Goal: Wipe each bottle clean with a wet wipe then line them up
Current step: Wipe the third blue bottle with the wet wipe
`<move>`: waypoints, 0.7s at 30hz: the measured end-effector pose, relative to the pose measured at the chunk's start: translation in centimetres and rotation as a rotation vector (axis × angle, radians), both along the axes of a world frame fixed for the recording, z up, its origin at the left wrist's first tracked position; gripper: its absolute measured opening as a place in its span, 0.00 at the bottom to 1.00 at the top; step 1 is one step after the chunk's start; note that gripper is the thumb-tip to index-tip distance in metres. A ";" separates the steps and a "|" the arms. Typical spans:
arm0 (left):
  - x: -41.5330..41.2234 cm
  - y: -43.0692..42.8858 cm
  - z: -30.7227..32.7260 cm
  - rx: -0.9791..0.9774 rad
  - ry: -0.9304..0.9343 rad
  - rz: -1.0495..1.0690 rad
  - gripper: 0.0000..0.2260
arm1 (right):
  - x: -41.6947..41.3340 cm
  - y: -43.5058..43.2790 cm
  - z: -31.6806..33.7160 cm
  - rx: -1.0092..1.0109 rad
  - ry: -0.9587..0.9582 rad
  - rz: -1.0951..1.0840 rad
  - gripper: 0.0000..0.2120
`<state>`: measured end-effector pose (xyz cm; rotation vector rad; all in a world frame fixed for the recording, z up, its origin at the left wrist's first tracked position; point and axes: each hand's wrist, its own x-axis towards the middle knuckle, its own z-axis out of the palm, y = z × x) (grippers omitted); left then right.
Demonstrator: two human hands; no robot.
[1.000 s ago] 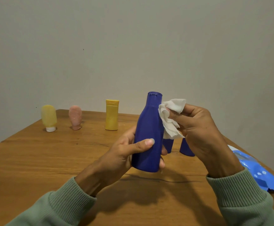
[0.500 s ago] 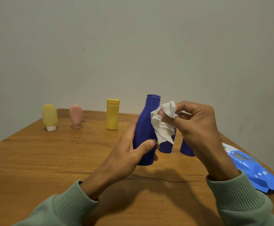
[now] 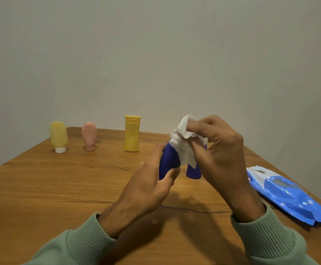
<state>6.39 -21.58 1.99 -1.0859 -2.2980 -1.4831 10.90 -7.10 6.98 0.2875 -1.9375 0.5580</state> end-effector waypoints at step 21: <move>-0.7 -0.7 1.0 0.366 -0.375 -0.338 0.18 | -0.8 0.3 -0.2 -0.085 -0.062 0.176 0.14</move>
